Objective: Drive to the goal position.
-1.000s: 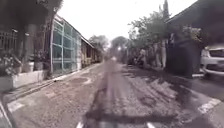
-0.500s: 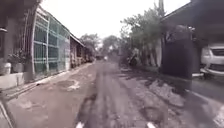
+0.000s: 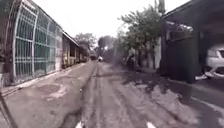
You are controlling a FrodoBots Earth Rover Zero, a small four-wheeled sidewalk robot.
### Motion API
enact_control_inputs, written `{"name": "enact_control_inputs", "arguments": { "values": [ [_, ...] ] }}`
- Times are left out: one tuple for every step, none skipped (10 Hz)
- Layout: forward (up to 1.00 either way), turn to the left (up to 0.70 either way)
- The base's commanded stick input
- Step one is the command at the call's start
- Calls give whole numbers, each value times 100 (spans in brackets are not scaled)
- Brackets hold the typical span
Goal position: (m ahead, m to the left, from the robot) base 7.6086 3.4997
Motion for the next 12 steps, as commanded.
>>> {"name": "enact_control_inputs", "arguments": {
  "values": [
    [100, 0],
    [100, 0],
    [100, 0],
    [100, 0],
    [100, 0],
    [100, 7],
    [100, 28],
    [100, 40],
    [100, 24],
    [100, 8],
    [100, 0],
    [100, 0]
  ]
}}
